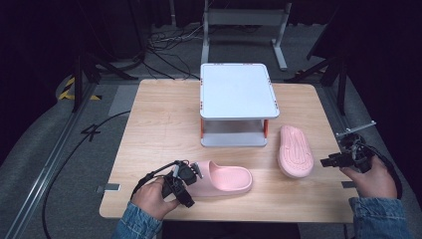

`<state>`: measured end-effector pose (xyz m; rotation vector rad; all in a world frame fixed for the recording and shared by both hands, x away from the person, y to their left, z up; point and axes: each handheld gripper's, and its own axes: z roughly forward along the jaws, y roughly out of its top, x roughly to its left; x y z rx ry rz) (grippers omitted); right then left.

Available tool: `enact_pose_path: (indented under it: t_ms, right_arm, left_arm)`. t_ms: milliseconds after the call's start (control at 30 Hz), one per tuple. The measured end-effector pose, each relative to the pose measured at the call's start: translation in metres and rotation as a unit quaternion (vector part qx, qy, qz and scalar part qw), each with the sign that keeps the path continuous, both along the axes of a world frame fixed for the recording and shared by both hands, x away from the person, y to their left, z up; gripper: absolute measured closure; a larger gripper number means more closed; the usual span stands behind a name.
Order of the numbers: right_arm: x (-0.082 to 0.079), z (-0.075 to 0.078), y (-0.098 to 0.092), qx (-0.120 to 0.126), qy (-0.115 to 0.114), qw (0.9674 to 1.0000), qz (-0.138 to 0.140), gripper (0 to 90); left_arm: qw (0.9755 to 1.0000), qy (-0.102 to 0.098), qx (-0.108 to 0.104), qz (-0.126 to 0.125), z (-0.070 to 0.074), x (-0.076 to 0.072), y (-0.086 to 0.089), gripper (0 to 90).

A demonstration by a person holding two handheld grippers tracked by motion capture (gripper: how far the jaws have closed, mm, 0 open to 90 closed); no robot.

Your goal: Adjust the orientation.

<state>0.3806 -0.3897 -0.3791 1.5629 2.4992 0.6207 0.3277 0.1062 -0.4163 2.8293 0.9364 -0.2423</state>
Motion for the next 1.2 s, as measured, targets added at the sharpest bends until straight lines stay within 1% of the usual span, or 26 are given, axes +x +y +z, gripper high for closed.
enact_pose_path:
  t_ms: [133, 167, 200, 233, 300, 367, 400, 500, 533, 567, 600, 633, 667, 733, 800, 900, 933, 967, 1033, 1100, 1200]
  right_arm:
    - [-0.001, 0.000, 0.000, 0.001, 0.002, 1.0000, -0.001, 52.3]
    - [-0.002, -0.001, -0.001, 0.000, 0.002, 1.0000, -0.002, 52.3]
    - [-0.002, -0.001, -0.001, -0.001, 0.003, 1.0000, -0.003, 52.2]
    - [-0.002, -0.001, -0.001, -0.001, 0.003, 1.0000, -0.003, 52.2]
    - [-0.004, -0.003, -0.002, -0.001, 0.005, 1.0000, -0.007, 52.1]
    - [-0.006, -0.003, -0.005, -0.003, 0.005, 1.0000, -0.007, 52.0]
    - [-0.009, -0.004, -0.007, -0.003, 0.006, 0.9999, -0.013, 52.0]
    - [-0.012, -0.004, -0.010, -0.003, 0.006, 0.9998, -0.018, 52.0]
    - [-0.013, -0.004, -0.011, -0.004, 0.007, 0.9998, -0.018, 52.0]
    - [-0.015, -0.005, -0.013, -0.004, 0.008, 0.9997, -0.022, 52.0]
    - [-0.015, -0.005, -0.013, -0.004, 0.008, 0.9997, -0.022, 52.0]
    - [-0.016, -0.005, -0.014, -0.005, 0.008, 0.9997, -0.024, 51.9]
    - [-0.016, -0.005, -0.015, -0.005, 0.009, 0.9997, -0.024, 51.9]
    - [-0.017, -0.005, -0.015, -0.005, 0.009, 0.9996, -0.026, 51.9]
    - [-0.017, -0.006, -0.015, -0.006, 0.009, 0.9996, -0.026, 51.7]
    - [-0.017, -0.006, -0.014, -0.006, 0.010, 0.9996, -0.025, 51.7]
    - [-0.016, -0.005, -0.014, -0.007, 0.009, 0.9997, -0.023, 51.7]
    - [-0.016, -0.005, -0.013, -0.006, 0.009, 0.9996, -0.024, 51.6]
    - [-0.014, -0.005, -0.012, -0.006, 0.008, 0.9997, -0.022, 51.5]
    - [-0.013, -0.005, -0.012, -0.007, 0.007, 0.9998, -0.019, 51.4]
    - [-0.011, -0.004, -0.010, -0.004, 0.009, 0.9998, -0.016, 51.2]
  left_arm:
    - [0.9997, -0.009, 0.001, 0.021, 0.000, 0.006, 0.005, 57.6]
    - [0.9993, -0.015, -0.002, 0.034, -0.001, 0.011, 0.007, 57.1]
    - [0.9993, -0.015, -0.002, 0.034, -0.001, 0.011, 0.007, 56.6]
    - [0.9992, -0.018, -0.003, 0.036, -0.001, 0.014, 0.008, 56.6]
    - [0.9982, -0.026, -0.003, 0.053, -0.002, 0.019, 0.010, 54.9]
    - [0.9977, -0.034, -0.010, 0.058, -0.002, 0.025, 0.012, 53.2]
    - [0.9969, -0.039, -0.014, 0.067, -0.003, 0.029, 0.014, 51.9]
    - [0.9949, -0.047, -0.019, 0.087, -0.004, 0.037, 0.017, 50.0]
    - [0.9938, -0.050, -0.024, 0.096, -0.004, 0.040, 0.018, 50.0]
    - [0.9933, -0.053, -0.027, 0.099, -0.005, 0.042, 0.019, 50.2]
    - [0.9931, -0.055, -0.027, 0.100, -0.005, 0.045, 0.020, 50.2]
    - [0.9923, -0.057, -0.030, 0.106, -0.005, 0.047, 0.020, 50.2]
    - [0.9918, -0.064, -0.028, 0.107, -0.005, 0.049, 0.021, 50.2]
    - [0.9900, -0.073, -0.027, 0.117, -0.005, 0.052, 0.022, 50.2]
    - [0.9888, -0.080, -0.033, 0.122, -0.005, 0.055, 0.023, 50.0]
    - [0.9878, -0.081, -0.036, 0.128, -0.003, 0.054, 0.024, 49.0]
    - [0.9879, -0.083, -0.040, 0.125, -0.002, 0.053, 0.024, 48.4]
    - [0.9867, -0.084, -0.045, 0.131, 0.001, 0.050, 0.025, 47.6]
    - [0.9860, -0.088, -0.054, 0.131, 0.007, 0.045, 0.028, 44.3]
    - [0.9846, -0.092, -0.068, 0.133, 0.015, 0.037, 0.029, 41.4]
    - [0.9832, -0.112, -0.083, 0.117, 0.032, 0.020, 0.020, 35.6]
